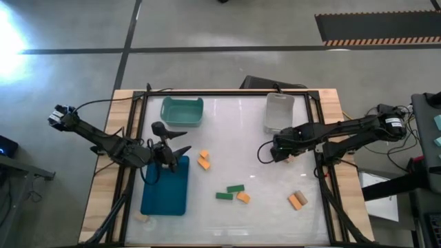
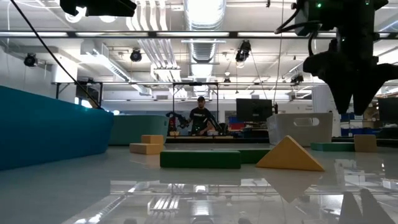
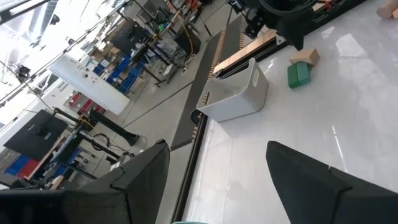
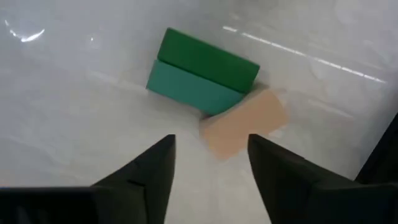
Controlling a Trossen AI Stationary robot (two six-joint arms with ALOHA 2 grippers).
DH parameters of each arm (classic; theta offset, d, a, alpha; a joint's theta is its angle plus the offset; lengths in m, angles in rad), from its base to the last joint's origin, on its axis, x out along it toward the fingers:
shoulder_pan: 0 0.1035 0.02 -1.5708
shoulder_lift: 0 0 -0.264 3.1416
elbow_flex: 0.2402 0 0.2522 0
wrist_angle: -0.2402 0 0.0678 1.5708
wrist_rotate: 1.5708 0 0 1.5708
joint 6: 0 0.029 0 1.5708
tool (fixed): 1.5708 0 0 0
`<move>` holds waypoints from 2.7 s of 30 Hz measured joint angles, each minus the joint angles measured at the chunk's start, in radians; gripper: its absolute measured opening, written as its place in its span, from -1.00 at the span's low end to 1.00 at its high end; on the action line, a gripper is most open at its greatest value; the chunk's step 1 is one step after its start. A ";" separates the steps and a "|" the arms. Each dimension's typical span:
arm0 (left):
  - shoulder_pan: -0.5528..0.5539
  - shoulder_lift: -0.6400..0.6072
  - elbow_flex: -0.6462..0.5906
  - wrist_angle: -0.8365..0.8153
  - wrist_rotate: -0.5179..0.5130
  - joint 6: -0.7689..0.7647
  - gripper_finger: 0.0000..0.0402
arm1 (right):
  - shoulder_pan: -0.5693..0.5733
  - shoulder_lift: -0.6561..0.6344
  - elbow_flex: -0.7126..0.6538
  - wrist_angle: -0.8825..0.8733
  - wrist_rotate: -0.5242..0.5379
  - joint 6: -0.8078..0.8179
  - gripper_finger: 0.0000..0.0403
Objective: Sort & place blocks by color
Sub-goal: Put the green block into the gray bin
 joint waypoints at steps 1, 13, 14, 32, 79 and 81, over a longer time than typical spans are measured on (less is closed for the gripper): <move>0.000 0.000 0.000 0.000 0.000 0.000 0.25 | 0.000 0.000 0.000 0.000 0.008 -0.002 0.00; 0.000 -0.001 0.000 0.000 0.000 0.010 0.25 | -0.044 0.001 0.062 0.134 0.062 -0.347 0.02; 0.000 -0.001 0.000 0.000 0.000 0.015 0.25 | -0.044 0.001 0.066 0.126 0.048 -0.388 0.00; 0.000 -0.002 0.000 0.000 0.000 0.027 0.25 | -0.045 0.289 0.053 0.125 0.122 -0.526 -0.83; 0.000 -0.002 -0.002 0.000 0.000 0.028 0.25 | -0.081 0.403 0.054 0.429 0.066 -1.214 -0.08; 0.000 -0.002 -0.002 0.000 0.000 0.028 0.25 | -0.080 0.415 0.055 0.434 0.069 -1.220 -0.10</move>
